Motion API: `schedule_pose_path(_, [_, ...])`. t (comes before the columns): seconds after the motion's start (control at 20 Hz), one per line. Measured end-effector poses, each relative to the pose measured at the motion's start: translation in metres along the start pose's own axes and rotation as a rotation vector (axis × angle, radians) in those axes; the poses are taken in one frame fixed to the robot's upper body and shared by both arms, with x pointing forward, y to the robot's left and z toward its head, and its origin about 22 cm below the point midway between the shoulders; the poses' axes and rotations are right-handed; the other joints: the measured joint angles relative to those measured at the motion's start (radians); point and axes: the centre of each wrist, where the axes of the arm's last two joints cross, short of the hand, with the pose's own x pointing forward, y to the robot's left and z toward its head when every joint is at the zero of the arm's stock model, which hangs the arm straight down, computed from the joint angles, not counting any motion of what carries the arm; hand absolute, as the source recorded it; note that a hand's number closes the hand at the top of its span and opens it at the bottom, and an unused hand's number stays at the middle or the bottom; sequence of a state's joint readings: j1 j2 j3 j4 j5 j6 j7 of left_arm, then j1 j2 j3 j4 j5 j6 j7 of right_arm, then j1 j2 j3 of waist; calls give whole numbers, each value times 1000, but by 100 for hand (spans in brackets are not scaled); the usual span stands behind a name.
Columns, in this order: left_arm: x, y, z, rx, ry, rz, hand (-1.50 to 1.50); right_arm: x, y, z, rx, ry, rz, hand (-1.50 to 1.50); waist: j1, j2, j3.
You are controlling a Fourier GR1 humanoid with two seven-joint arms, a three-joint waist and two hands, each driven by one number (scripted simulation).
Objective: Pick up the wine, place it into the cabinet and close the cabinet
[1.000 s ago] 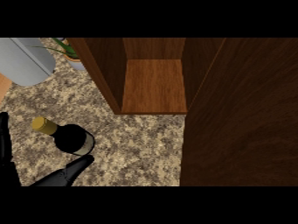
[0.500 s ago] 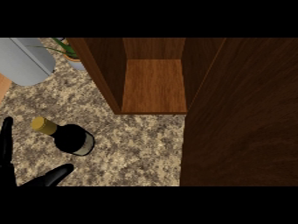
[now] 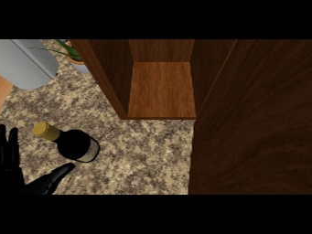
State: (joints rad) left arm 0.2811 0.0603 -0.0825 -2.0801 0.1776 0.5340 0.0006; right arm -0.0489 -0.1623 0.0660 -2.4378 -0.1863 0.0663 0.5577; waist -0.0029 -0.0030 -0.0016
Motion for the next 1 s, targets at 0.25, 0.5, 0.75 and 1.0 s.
schedule_pose_path(0.25, [-23,17,-5,-2,11,10,-150,1,-3,-1,-4,6,17,-150,0,1,1])
schedule_pose_path(0.5, [-48,23,-4,6,22,10,-150,1,0,0,-2,6,3,-150,-2,1,1])
schedule_pose_path(0.75, [-62,31,-11,-20,42,11,-150,5,-3,-3,-15,8,21,-150,-3,1,1])
schedule_pose_path(1.0, [-79,36,-12,-31,42,26,-150,6,-2,-5,-13,10,12,-150,-2,1,1])
